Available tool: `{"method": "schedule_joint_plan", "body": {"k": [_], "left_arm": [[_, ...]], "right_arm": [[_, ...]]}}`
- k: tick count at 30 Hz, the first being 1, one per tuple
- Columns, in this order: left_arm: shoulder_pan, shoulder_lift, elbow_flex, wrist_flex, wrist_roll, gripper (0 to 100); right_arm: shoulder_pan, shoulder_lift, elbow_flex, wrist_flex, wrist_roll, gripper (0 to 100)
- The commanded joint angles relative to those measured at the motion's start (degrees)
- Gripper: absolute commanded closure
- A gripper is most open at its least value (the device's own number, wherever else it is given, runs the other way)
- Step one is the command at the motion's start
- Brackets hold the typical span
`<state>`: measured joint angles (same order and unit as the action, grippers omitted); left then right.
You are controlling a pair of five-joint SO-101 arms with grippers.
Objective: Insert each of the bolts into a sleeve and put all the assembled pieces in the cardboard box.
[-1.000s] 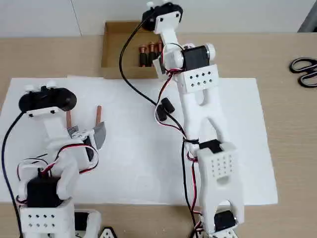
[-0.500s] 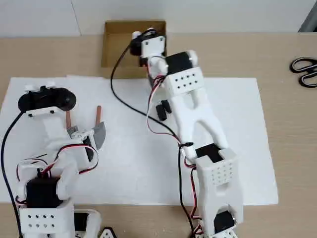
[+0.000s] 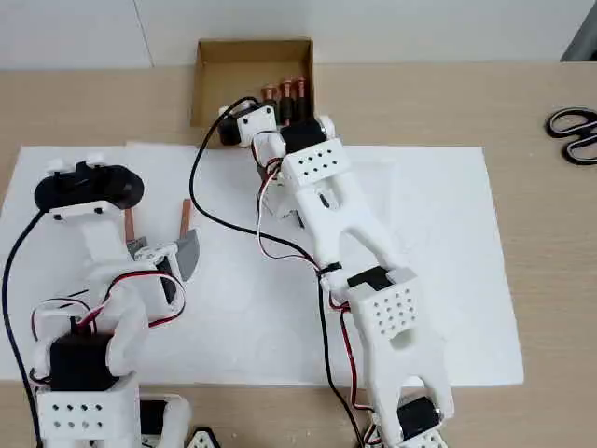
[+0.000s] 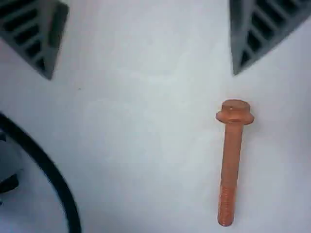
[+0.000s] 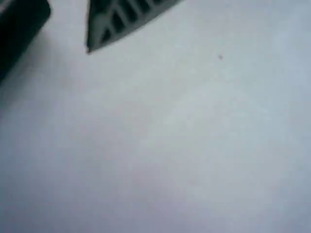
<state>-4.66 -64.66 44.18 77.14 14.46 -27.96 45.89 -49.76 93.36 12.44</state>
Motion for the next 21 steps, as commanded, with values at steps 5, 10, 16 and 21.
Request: {"method": "schedule_joint_plan", "body": {"k": [5,10,16,21], "left_arm": [[-0.44,-0.44,-0.31,0.35,-0.53,77],[-0.44,-0.44,-0.31,0.26,-0.53,77],[-0.44,-0.44,-0.31,0.26,-0.53,77],[-0.44,-0.44,-0.31,0.26,-0.53,77]], "right_arm": [[0.04,2.24,-0.62,-0.13,0.35,81.2],[-0.04,3.38,-0.62,-0.13,0.18,81.2],[-0.13,5.41,-0.62,-0.31,0.09,81.2],[-0.13,6.20,-0.62,-0.75,0.09,81.2]]}}
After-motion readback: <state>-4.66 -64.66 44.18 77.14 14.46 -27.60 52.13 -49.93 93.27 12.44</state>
